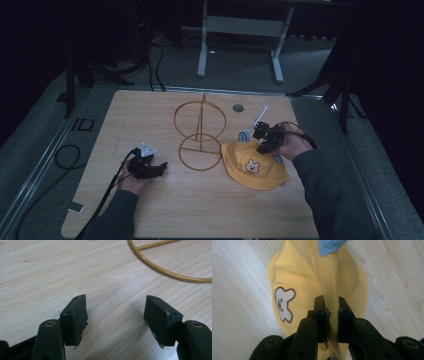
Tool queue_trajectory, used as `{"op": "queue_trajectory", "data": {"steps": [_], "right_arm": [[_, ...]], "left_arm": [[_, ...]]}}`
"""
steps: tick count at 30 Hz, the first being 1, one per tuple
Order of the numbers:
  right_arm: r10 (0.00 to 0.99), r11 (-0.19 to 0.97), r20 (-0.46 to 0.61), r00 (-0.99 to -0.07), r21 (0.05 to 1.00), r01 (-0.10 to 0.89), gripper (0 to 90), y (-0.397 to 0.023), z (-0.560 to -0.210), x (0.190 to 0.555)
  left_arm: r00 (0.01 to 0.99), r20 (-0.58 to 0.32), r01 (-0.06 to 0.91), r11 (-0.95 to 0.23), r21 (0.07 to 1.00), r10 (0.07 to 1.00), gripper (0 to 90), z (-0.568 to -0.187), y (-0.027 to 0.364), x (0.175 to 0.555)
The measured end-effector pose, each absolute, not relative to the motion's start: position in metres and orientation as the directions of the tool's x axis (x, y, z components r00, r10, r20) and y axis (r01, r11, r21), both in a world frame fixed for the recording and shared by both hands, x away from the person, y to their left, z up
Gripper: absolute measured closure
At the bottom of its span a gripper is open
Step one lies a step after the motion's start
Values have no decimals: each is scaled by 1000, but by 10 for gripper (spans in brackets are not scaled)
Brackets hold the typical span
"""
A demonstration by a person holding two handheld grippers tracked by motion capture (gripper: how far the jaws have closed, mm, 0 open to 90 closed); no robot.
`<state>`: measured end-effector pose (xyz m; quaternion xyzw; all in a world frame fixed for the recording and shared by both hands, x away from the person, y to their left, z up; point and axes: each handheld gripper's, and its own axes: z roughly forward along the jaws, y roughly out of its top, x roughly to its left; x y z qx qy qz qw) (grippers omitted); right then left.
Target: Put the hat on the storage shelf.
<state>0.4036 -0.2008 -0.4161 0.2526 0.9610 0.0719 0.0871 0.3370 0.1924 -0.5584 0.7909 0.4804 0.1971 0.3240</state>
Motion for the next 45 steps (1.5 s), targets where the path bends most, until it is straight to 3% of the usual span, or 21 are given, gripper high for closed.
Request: {"op": "queue_trajectory", "data": {"steps": [19, 29, 45], "right_arm": [[538, 818, -150, -829, 329, 472, 823, -220, -381, 399], [597, 745, -150, -788, 467, 476, 824, -233, -362, 398], [637, 673, -146, -757, 585, 453, 825, -245, -332, 393]], "left_arm": [[462, -1, 633, -329, 700, 887, 355, -558, 192, 337], [462, 0, 633, -329, 701, 887, 354, -558, 192, 337], [461, -2, 634, -328, 701, 887, 354, -558, 192, 337]]}}
